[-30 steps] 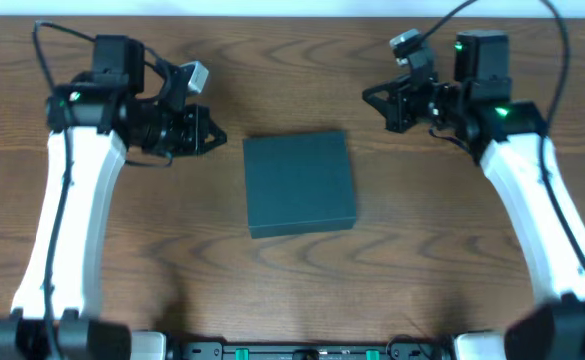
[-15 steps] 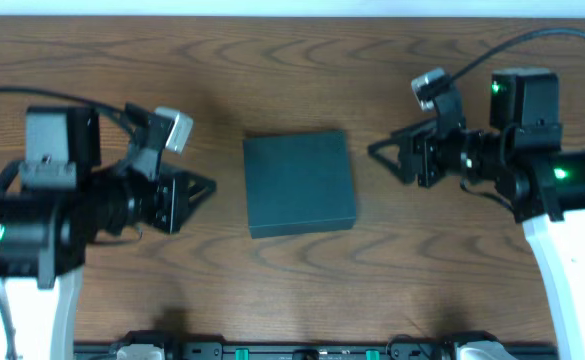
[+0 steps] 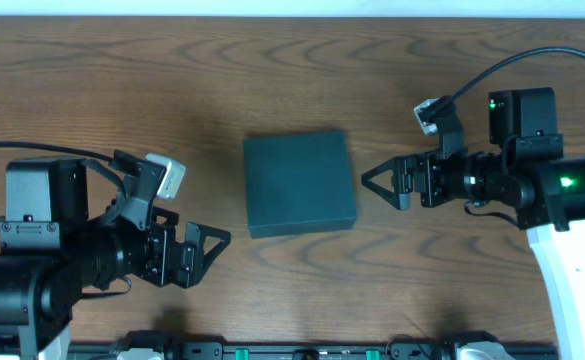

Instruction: Pack container

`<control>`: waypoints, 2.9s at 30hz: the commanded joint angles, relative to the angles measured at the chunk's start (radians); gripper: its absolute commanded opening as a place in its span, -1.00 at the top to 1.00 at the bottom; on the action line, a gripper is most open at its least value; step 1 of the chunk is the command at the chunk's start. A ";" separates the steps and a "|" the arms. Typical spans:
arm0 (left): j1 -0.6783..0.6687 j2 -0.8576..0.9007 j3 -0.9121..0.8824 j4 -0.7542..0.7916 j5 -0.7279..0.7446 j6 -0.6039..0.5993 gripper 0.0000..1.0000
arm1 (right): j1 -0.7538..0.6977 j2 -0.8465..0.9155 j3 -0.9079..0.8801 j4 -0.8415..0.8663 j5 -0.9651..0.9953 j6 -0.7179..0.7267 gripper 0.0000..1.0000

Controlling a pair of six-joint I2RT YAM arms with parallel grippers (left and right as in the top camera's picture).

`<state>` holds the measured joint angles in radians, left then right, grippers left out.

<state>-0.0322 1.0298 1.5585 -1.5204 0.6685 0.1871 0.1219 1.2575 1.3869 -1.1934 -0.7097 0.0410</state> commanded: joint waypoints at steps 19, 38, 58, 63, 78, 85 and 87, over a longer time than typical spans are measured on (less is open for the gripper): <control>-0.002 -0.041 0.014 0.027 -0.417 0.027 -0.90 | 0.005 -0.005 0.012 -0.003 -0.011 0.011 -0.98; 0.066 -0.613 -0.530 0.478 -0.732 -0.145 -0.91 | 0.005 -0.005 0.012 -0.003 -0.011 0.011 -0.98; 0.111 -0.987 -1.300 1.013 -0.781 -0.253 -0.91 | 0.005 -0.005 0.012 -0.003 -0.011 0.011 -0.99; 0.111 -1.009 -1.365 1.057 -0.784 -0.281 -0.90 | 0.005 -0.005 0.012 -0.003 -0.011 0.011 -0.98; 0.111 -1.027 -1.450 1.159 -0.782 -0.273 -0.91 | 0.005 -0.005 0.012 -0.003 -0.011 0.011 -0.98; 0.111 -1.026 -1.450 1.159 -0.782 -0.273 -0.91 | 0.005 -0.005 0.012 -0.003 -0.011 0.011 -0.99; 0.111 -1.026 -1.450 1.159 -0.782 -0.273 -0.91 | 0.005 -0.005 0.012 -0.003 -0.011 0.011 -0.99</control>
<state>0.0723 0.0109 0.1314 -0.3618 -0.0978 -0.0822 0.1219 1.2575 1.3869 -1.1938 -0.7097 0.0448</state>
